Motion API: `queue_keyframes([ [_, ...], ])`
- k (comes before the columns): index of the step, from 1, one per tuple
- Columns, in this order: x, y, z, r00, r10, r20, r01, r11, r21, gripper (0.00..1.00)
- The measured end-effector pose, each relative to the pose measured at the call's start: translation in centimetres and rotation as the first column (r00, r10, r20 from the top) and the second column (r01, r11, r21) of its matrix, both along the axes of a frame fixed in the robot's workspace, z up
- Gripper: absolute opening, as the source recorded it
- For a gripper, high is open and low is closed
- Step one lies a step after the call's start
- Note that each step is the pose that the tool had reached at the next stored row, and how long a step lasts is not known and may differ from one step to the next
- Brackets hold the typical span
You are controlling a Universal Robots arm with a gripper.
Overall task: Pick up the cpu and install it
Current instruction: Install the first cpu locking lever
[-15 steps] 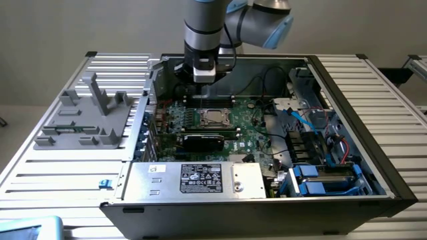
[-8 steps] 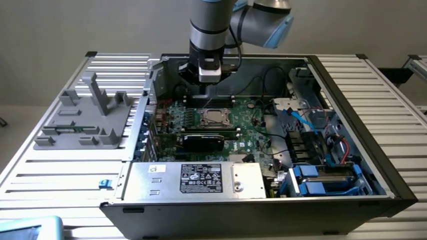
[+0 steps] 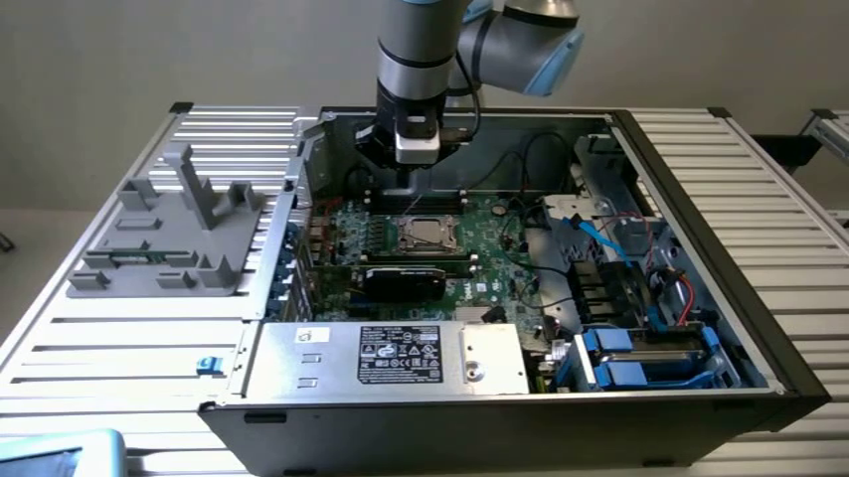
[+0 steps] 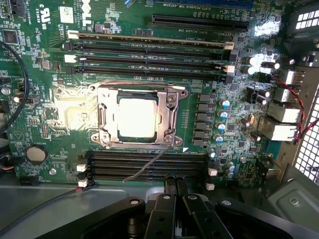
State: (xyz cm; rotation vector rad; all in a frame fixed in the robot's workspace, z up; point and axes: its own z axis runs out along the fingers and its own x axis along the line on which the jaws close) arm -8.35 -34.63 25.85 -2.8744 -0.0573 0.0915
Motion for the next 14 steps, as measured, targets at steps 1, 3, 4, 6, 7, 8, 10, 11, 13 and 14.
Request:
queue_keyframes([
  [1, 0.0, 0.0, 0.0, 1.0, 0.0, 0.0, 0.0, 1.0, 0.0, 0.12],
  [3, 0.0, 0.0, 0.0, 1.0, 0.0, 0.0, 0.0, 1.0, 0.0, 0.12],
  [4, 0.0, 0.0, 0.0, 1.0, 0.0, 0.0, 0.0, 1.0, 0.0, 0.12],
  [6, 0.0, 0.0, 0.0, 1.0, -0.005, 0.0, 0.005, 1.0, 0.0, 0.12],
  [7, 0.0, 0.0, -0.01, 0.9998, -0.017, 0.0, 0.017, 0.9998, -0.0001, 0.12],
  [8, 0.0, 0.0, -0.02, 0.9995, -0.033, 0.0, 0.033, 0.9995, 0.0, 0.12],
  [10, 0.01, 0.01, -0.09, 0.998, -0.064, -0.0006, 0.064, 0.998, 0.0002, 0.12],
  [11, 0.01, 0.0, -0.14, 0.9971, -0.077, -0.0031, 0.077, 0.9971, -0.0001, 0.12],
  [13, 0.0, 0.0, -0.21, 0.9953, -0.094, -0.0209, 0.094, 0.9955, -0.0023, 0.12],
  [14, 0.0, 0.0, -0.24, 0.9943, -0.102, -0.0331, 0.102, 0.9948, -0.0039, 0.12],
])
